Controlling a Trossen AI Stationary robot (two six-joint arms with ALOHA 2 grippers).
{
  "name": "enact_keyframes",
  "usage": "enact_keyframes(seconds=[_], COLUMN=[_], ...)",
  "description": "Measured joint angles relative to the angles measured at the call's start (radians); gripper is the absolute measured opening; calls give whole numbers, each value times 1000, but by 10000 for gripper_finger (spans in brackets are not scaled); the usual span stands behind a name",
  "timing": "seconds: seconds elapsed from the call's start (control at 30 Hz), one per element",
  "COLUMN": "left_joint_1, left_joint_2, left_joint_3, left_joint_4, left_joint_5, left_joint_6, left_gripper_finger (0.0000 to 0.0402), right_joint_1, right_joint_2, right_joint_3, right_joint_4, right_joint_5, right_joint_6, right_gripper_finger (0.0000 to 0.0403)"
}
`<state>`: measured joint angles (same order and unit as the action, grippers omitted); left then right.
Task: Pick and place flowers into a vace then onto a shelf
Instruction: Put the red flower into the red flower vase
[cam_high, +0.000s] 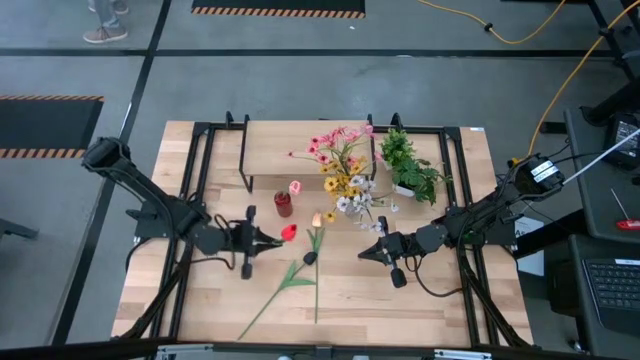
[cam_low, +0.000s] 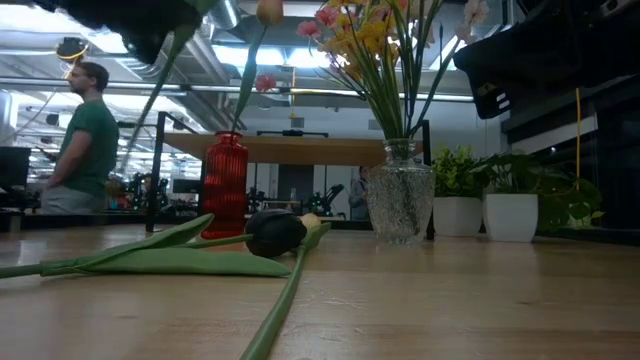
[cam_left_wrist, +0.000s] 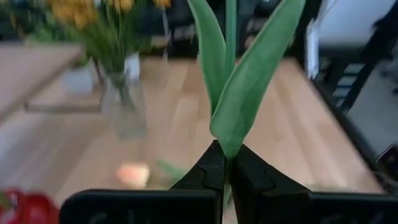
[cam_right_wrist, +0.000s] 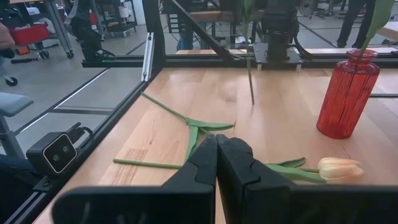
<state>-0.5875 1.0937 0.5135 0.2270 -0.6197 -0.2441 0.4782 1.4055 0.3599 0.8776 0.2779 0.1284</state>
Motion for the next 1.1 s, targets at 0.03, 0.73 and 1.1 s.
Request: enact_keyframes(seconds=[0.03, 0.73, 1.1], left_joint_1=[4, 89, 174], left_joint_2=[-18, -313, -352], left_joint_3=[-19, -93, -93], left_joint_4=[46, 379, 418], left_joint_5=[10, -119, -59], left_joint_6=[35, 484, 493], left_gripper_finger=[5, 4, 4], right_joint_1=[0, 0, -4], right_joint_2=[0, 0, 0], right_joint_3=[0, 0, 0], right_joint_4=[0, 0, 0], right_joint_5=[0, 0, 0], right_joint_6=[0, 2, -2], right_gripper_finger=[7, 7, 7])
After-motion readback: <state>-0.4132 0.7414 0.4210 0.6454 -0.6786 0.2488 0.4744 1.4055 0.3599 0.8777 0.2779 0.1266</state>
